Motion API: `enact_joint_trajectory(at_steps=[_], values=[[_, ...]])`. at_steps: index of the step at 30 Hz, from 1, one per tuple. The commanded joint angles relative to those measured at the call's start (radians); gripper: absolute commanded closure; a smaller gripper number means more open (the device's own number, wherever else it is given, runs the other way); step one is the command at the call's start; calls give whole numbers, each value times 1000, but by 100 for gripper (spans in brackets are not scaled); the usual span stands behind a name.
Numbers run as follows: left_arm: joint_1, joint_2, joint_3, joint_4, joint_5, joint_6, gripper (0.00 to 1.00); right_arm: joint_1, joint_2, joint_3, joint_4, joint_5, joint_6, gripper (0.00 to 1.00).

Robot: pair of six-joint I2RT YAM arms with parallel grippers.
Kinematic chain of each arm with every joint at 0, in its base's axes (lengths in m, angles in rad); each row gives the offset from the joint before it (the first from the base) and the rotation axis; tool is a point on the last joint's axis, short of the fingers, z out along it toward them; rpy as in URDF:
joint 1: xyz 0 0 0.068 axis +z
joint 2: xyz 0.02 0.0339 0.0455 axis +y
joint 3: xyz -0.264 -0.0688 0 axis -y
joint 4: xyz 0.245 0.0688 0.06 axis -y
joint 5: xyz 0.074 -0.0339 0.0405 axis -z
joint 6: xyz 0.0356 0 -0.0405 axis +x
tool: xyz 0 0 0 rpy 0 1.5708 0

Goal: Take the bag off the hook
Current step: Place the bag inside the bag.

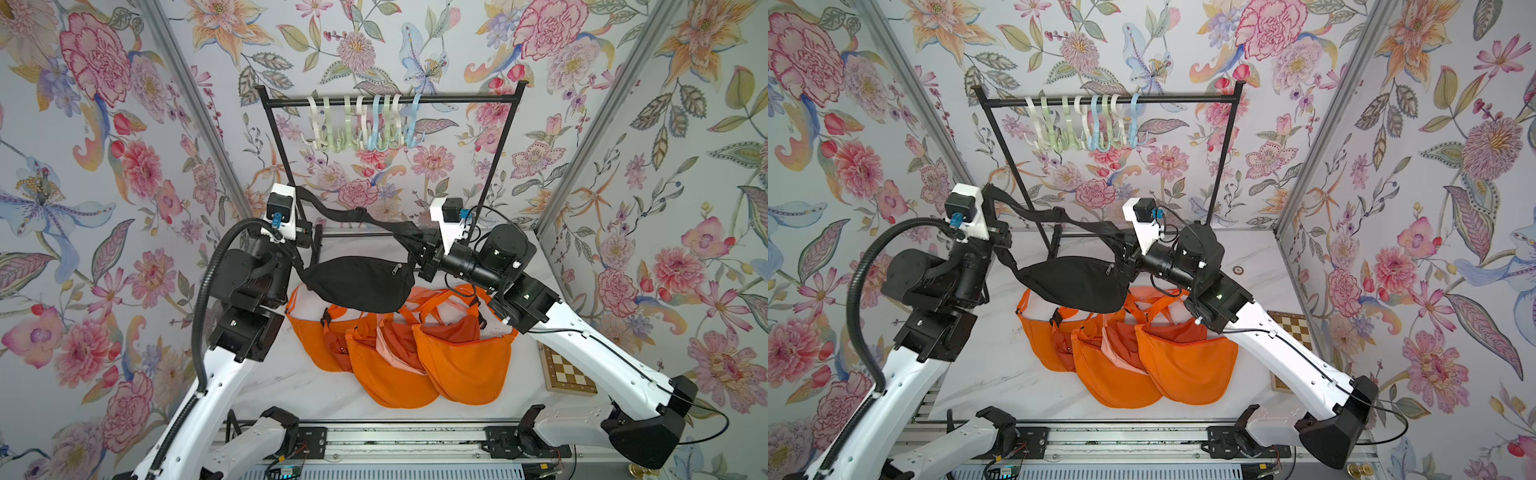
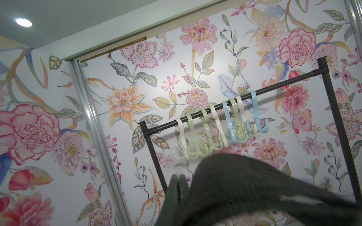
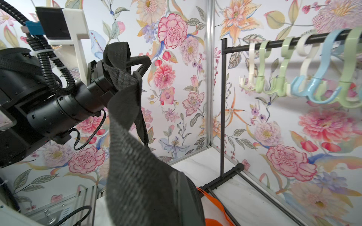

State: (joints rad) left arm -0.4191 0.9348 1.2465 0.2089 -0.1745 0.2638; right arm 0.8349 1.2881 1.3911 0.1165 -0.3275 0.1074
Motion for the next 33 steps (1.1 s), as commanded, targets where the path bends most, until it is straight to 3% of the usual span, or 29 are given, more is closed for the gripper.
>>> enact_joint_trajectory(at_steps=[1,9,17,27,33], values=[[-4,-82,-39,-117,-68,18,100,67,-34,-37,1,64,-29,100],[-4,-330,-150,-246,-157,-84,100,262,-39,-147,18,173,-82,100],[-5,-494,-305,-300,-277,-119,100,365,14,-292,140,190,-3,100],[-4,-537,-552,-209,-416,-156,100,399,169,-382,261,207,67,100],[-4,-498,-615,-133,-480,-141,100,381,241,-382,257,203,75,100]])
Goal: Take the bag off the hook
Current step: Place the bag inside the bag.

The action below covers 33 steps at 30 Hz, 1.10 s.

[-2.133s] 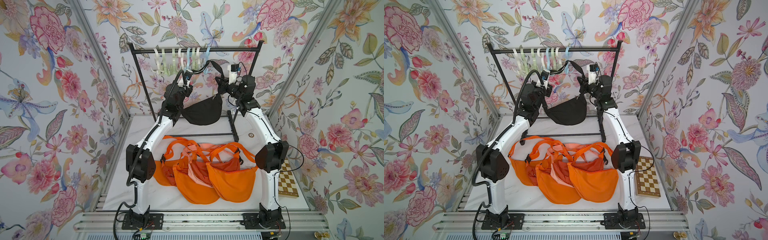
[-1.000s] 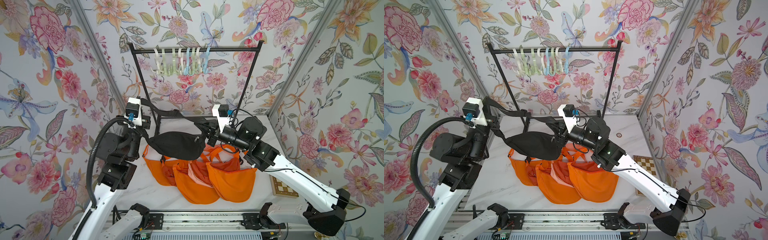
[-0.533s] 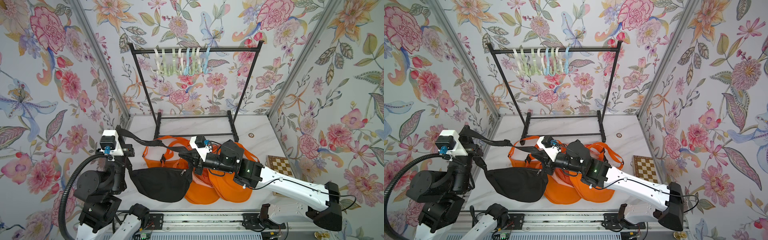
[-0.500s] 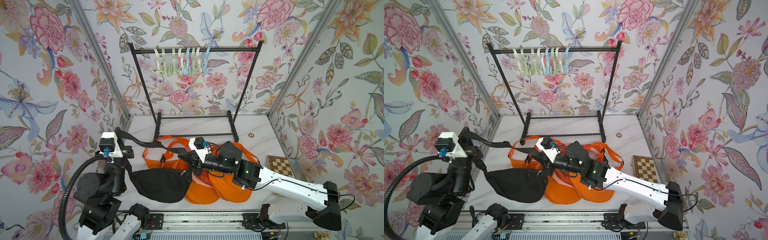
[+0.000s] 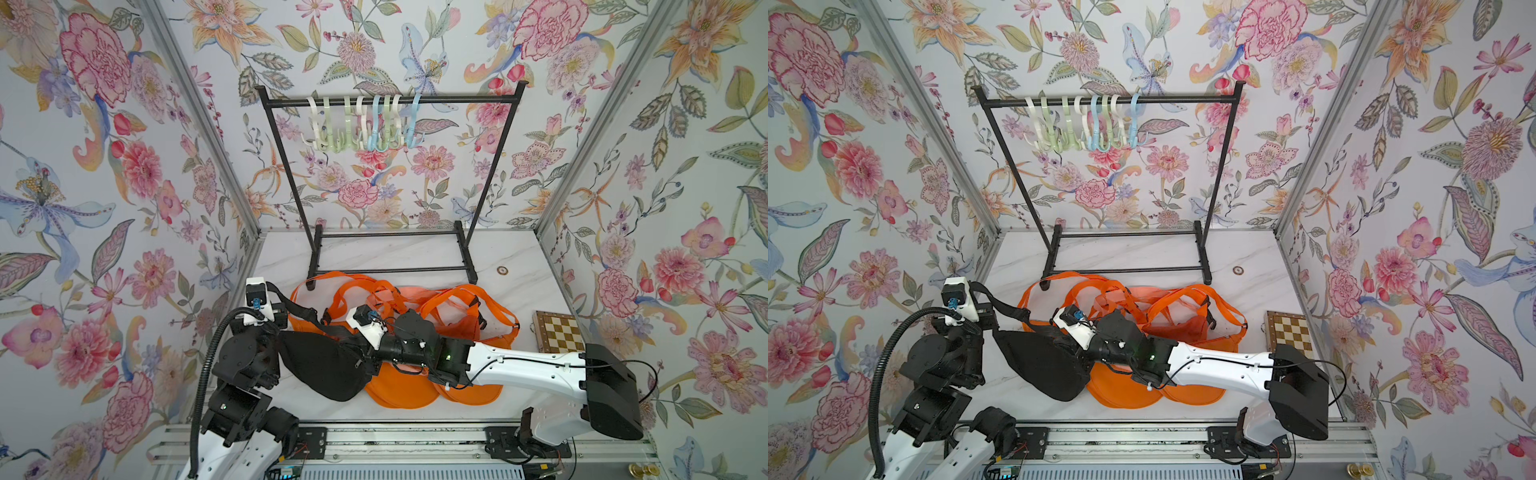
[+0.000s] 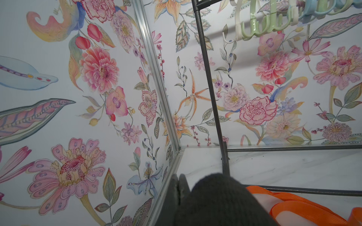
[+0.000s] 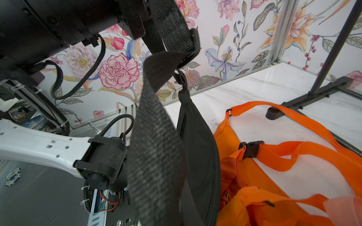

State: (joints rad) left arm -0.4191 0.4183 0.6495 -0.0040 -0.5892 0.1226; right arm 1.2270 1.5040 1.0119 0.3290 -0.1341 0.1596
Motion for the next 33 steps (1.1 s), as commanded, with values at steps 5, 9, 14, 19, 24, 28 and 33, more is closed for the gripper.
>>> enact_joint_trajectory(at_steps=[5,9,14,19,24,28,33], values=[[-3,76,-61,149,-74,-2,100,-62,85,8,58,-1,63,100],[14,129,-66,183,-69,-8,100,-99,116,18,68,-12,71,100],[21,210,-92,249,-96,-18,100,-148,157,42,66,-45,79,100],[27,313,-106,344,-108,-21,100,-195,193,46,103,-91,96,100],[60,432,-91,432,-99,-18,100,-260,227,72,122,-147,116,100],[97,521,-70,487,-74,-19,100,-311,256,92,135,-203,130,100],[145,615,-89,600,-24,-23,100,-334,322,137,135,-266,123,100]])
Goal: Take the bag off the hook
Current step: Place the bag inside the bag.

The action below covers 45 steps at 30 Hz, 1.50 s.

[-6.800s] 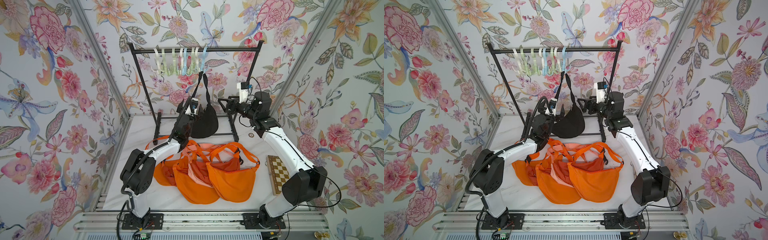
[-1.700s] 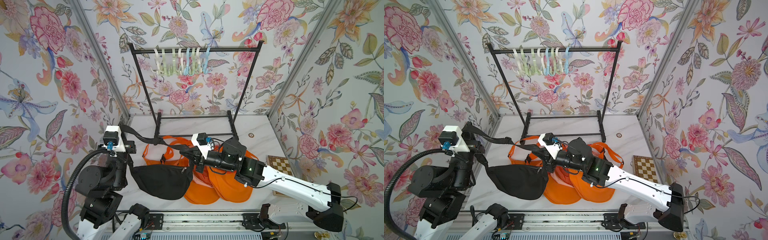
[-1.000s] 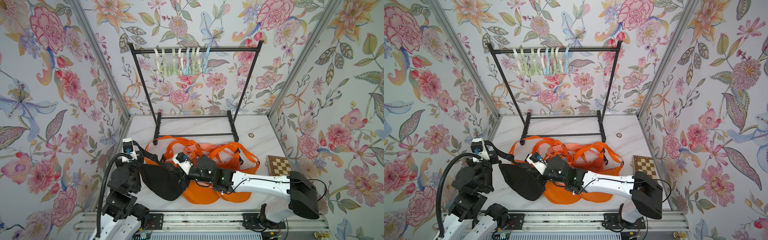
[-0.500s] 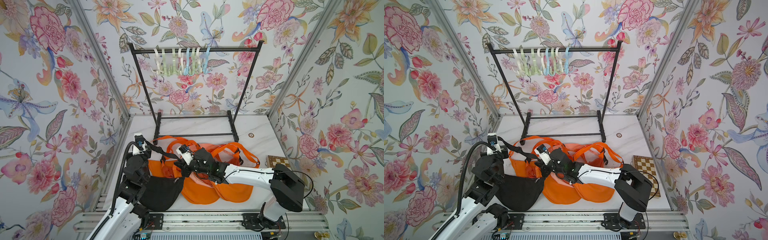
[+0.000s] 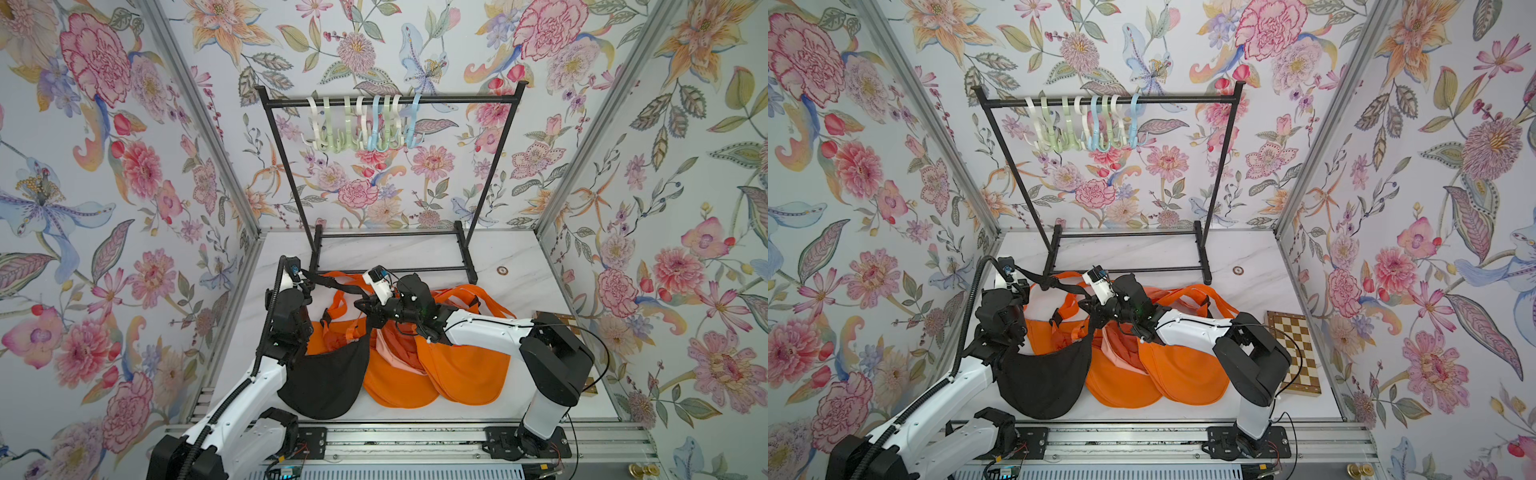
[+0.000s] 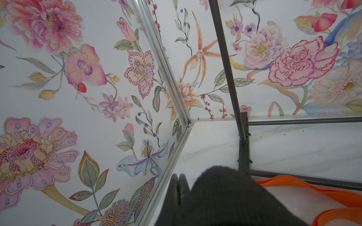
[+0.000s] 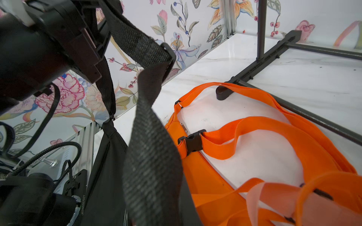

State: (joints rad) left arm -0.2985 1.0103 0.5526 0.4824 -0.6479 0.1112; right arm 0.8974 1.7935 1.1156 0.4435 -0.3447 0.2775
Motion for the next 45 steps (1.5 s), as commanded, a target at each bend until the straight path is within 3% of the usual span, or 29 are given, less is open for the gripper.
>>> enact_joint_trajectory(at_steps=[1,9,18,20,23,25,30,32,42,45], values=[[34,41,4,137,48,-17,100,-7,43,41,24,-59,4,100],[87,215,10,276,97,-17,98,-39,145,124,28,-85,12,97],[161,462,120,356,211,2,84,-104,265,213,74,-129,54,93],[163,503,132,378,232,4,78,-115,286,224,84,-145,62,86],[180,543,145,380,275,-27,64,-120,304,229,88,-145,53,62],[194,569,157,372,310,-48,52,-127,309,227,94,-143,53,52],[208,588,181,347,335,-45,32,-141,302,243,80,-154,40,38],[212,577,200,314,340,-38,1,-142,288,250,63,-147,25,35],[228,461,253,23,480,-76,1,-138,182,250,6,-89,-2,30],[230,437,271,-134,511,-84,1,-132,147,230,1,-76,-7,29]])
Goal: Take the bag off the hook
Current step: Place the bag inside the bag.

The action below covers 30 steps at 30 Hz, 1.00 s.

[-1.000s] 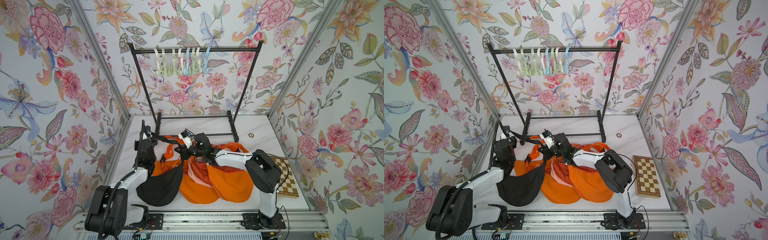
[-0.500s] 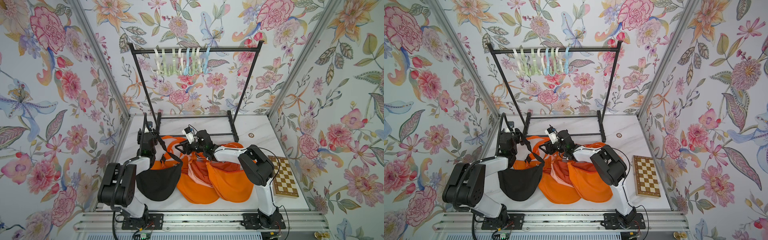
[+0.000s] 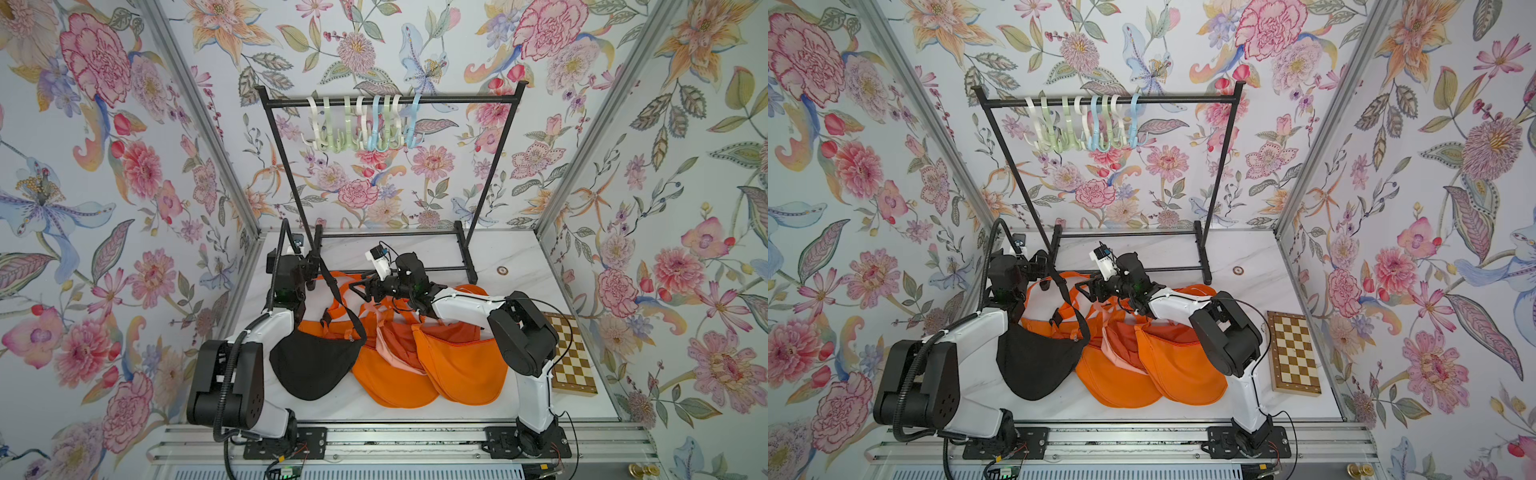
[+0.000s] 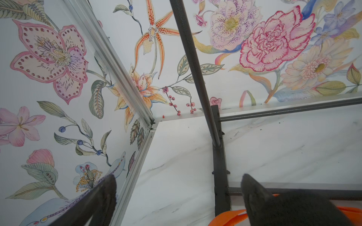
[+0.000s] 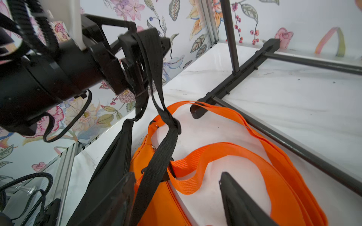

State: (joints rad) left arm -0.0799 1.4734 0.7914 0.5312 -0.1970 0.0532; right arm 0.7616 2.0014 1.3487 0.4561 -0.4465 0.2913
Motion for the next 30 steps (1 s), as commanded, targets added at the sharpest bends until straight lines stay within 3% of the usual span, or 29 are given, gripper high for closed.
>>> enact_joint_trajectory(at_steps=[1,10,20,24,30], values=[[12,-31,43,-246,62,-25,1,6,-73,-13,-12,31,-23,29],[17,-70,168,-718,130,-79,1,15,-158,-75,7,51,-26,27],[17,-125,222,-1028,122,-68,1,9,-249,-146,28,61,-25,26],[17,-219,206,-1034,90,-61,1,7,-295,-176,39,75,-26,26],[17,-444,166,-828,191,-54,1,-29,-425,-207,-38,116,-55,24]])
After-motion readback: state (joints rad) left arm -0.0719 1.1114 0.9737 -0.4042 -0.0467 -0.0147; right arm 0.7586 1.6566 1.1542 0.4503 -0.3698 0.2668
